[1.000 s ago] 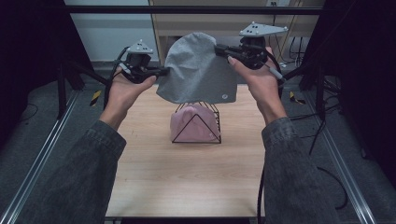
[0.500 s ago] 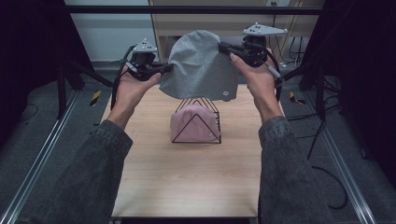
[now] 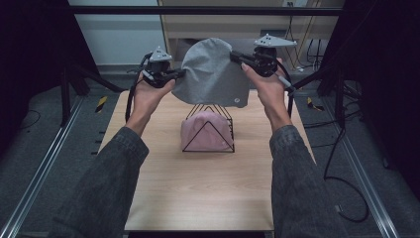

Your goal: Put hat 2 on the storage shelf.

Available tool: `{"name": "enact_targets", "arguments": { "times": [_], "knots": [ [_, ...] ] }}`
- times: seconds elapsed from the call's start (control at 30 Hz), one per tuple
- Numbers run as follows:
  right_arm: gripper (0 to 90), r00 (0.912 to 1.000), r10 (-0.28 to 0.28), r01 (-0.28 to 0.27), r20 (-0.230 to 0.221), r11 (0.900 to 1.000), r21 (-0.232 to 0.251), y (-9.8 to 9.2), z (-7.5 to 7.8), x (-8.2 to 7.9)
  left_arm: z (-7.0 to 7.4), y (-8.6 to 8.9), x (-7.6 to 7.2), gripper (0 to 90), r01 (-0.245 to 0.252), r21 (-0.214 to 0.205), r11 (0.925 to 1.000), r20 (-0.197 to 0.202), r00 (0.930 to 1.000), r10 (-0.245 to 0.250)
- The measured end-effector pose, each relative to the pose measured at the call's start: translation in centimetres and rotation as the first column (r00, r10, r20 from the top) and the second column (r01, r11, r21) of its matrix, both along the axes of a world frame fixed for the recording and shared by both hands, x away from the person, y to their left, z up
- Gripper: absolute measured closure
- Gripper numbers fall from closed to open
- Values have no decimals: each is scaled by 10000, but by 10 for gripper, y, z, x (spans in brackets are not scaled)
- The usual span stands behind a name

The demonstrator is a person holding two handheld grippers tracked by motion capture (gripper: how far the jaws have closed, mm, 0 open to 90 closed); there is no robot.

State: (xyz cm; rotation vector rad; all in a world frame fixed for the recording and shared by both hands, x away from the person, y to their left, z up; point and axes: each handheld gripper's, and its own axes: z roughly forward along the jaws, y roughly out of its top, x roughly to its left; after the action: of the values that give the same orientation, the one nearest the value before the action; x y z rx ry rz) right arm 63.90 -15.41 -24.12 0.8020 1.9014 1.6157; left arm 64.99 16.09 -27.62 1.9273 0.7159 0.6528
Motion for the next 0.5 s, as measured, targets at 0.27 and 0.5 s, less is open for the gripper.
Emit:
{"name": "enact_targets", "arguments": {
  "times": [0.27, 0.5],
  "knots": [
    [879, 9997, 64, -64, -236, 10000, 35, -4, -20, -6, -12, -7, -5, 885, 138, 176, 9998, -191, 9997, -134],
    [879, 9988, 93, -100, -471, 9998, -151, -7, -29, -11, -24, -3, -7, 885, 23, 214, 9998, -355, 9994, -16]
  ]
}}
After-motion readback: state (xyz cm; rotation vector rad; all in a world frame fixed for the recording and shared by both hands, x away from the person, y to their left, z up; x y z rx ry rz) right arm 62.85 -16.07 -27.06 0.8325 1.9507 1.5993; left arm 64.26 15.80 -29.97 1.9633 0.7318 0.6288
